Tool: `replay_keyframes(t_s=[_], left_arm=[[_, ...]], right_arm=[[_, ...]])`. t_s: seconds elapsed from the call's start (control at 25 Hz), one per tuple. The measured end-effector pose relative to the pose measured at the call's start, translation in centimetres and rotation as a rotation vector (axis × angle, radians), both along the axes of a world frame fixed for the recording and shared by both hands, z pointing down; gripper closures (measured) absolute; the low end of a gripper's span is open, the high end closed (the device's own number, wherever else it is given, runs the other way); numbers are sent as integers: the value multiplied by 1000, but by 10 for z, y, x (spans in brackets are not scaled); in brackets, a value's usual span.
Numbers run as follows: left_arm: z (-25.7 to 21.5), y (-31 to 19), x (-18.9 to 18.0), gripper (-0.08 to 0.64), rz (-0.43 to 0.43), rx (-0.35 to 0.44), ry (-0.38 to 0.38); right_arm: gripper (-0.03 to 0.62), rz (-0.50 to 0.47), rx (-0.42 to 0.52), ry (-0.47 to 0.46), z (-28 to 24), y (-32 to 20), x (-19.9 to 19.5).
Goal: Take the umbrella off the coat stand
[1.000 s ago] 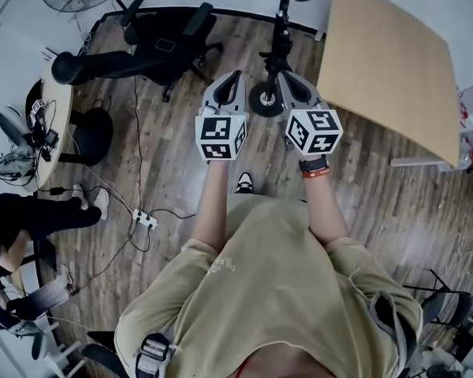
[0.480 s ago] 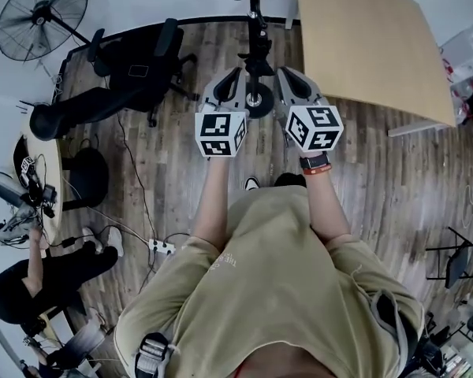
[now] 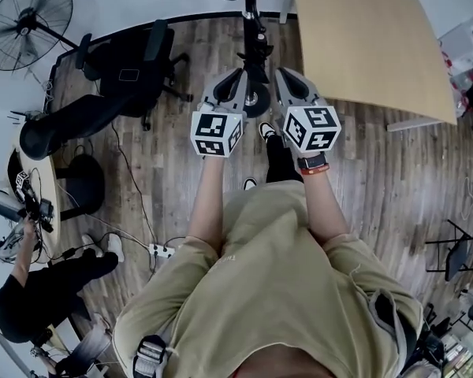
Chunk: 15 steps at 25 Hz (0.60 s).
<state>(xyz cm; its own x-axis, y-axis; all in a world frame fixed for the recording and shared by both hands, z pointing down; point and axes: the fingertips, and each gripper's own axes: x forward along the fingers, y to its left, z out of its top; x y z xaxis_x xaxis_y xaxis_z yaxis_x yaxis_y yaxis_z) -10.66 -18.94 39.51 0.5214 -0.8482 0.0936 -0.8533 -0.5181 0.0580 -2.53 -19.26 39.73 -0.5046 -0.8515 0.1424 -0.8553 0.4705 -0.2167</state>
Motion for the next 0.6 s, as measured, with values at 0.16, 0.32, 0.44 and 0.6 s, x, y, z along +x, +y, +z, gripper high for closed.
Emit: replay_keyframes(t_s=[0.16, 0.32, 0.44, 0.6], left_arm=[[20, -34, -2, 528, 1, -21, -15], [46, -58, -1, 526, 5, -68, -39], [61, -71, -5, 526, 17, -96, -50], [81, -91, 0, 472, 58, -134, -56]], right_arm=[[577, -49, -42, -4, 22, -22, -3], [577, -59, -67, 0, 30, -43, 7], [577, -64, -72, 0, 31, -59, 8], [577, -64, -91, -5, 39, -79, 11]])
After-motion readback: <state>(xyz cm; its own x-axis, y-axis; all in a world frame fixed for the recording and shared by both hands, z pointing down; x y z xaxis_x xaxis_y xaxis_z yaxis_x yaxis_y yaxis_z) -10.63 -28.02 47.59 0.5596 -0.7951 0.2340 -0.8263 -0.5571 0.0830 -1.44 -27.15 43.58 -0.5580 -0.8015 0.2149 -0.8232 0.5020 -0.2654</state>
